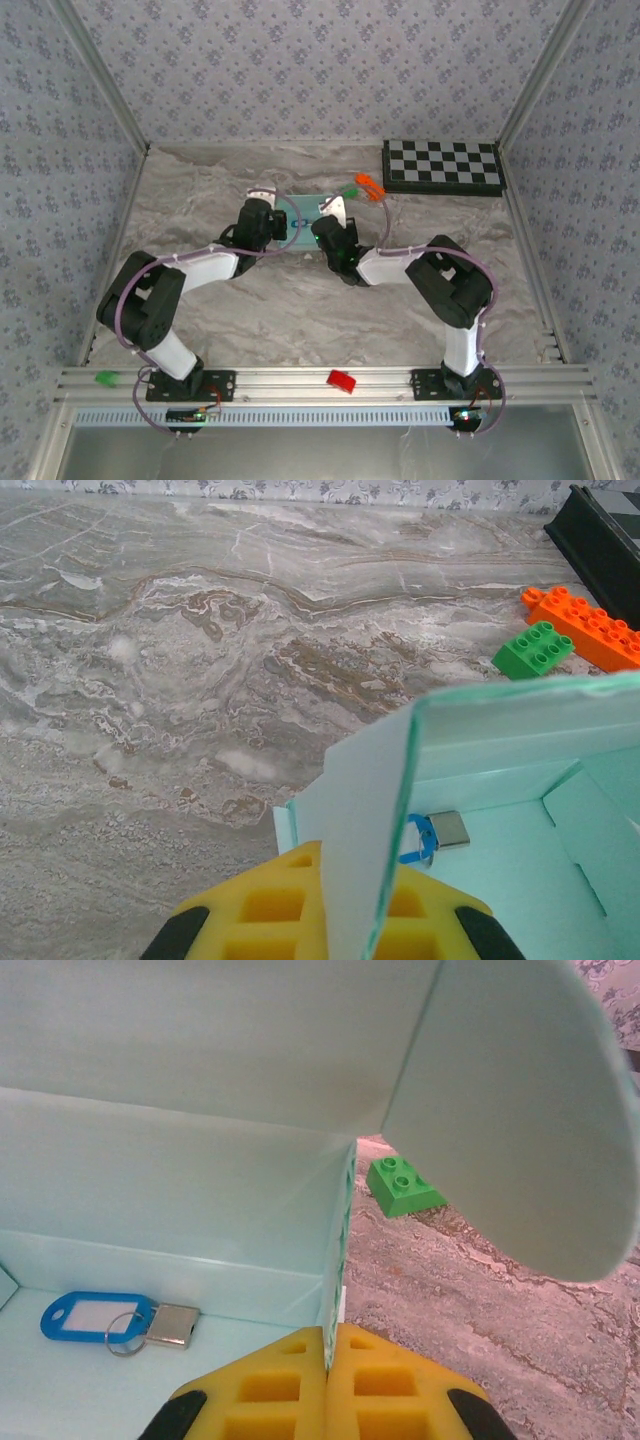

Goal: Fold the paper box

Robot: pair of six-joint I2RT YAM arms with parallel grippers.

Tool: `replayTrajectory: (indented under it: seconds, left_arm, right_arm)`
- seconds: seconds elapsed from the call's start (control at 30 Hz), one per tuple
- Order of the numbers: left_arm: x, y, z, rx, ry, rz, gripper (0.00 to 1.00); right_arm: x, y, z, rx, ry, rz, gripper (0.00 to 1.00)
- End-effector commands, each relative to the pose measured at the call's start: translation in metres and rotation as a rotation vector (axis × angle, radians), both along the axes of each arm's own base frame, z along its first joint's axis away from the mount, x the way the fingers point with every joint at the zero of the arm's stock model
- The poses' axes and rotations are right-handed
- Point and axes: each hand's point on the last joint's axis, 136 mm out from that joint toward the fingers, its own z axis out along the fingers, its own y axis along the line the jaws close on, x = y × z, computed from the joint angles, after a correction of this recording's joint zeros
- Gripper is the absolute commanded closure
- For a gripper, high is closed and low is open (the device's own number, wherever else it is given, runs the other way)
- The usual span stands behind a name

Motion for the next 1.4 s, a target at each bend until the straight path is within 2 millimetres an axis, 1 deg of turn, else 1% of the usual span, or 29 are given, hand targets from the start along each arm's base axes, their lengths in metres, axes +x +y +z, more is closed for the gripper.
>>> replayTrajectory:
  seconds: [0.0,0.17,0.5,0.6,0.67,1.13,1.2,1.37]
  left_arm:
    - [-0.010,-0.018,0.010,-0.034,-0.015,-0.068,1.00]
    - [-0.016,-0.022,0.004,-0.036,-0.001,-0.076,1.00]
    - [-0.027,-0.018,-0.008,-0.031,0.022,-0.060,1.00]
    - [-0.030,-0.017,-0.011,-0.032,0.030,-0.058,0.97]
    - [-0.031,-0.015,-0.014,-0.027,0.033,-0.051,0.95]
    - [-0.040,-0.007,-0.022,-0.014,0.048,-0.030,0.92]
    - [-0.042,-0.006,-0.024,-0.008,0.052,-0.031,0.91]
    - [-0.043,-0.004,-0.020,-0.005,0.043,-0.032,0.85]
  right_arm:
    - [-0.008,0.009,0.012,0.020,-0.028,0.030,0.98]
    - [-0.012,0.011,0.008,0.019,-0.022,0.036,0.98]
    - [-0.019,0.012,0.001,0.005,-0.015,0.036,0.98]
    - [-0.022,0.012,-0.002,0.000,-0.014,0.033,0.98]
    - [-0.023,0.012,-0.003,-0.002,-0.013,0.033,0.97]
    - [-0.030,0.005,-0.006,-0.018,-0.020,0.023,0.88]
    - [-0.030,0.004,-0.005,-0.017,-0.022,0.022,0.87]
    - [-0.032,0.003,0.002,-0.013,-0.030,0.024,0.84]
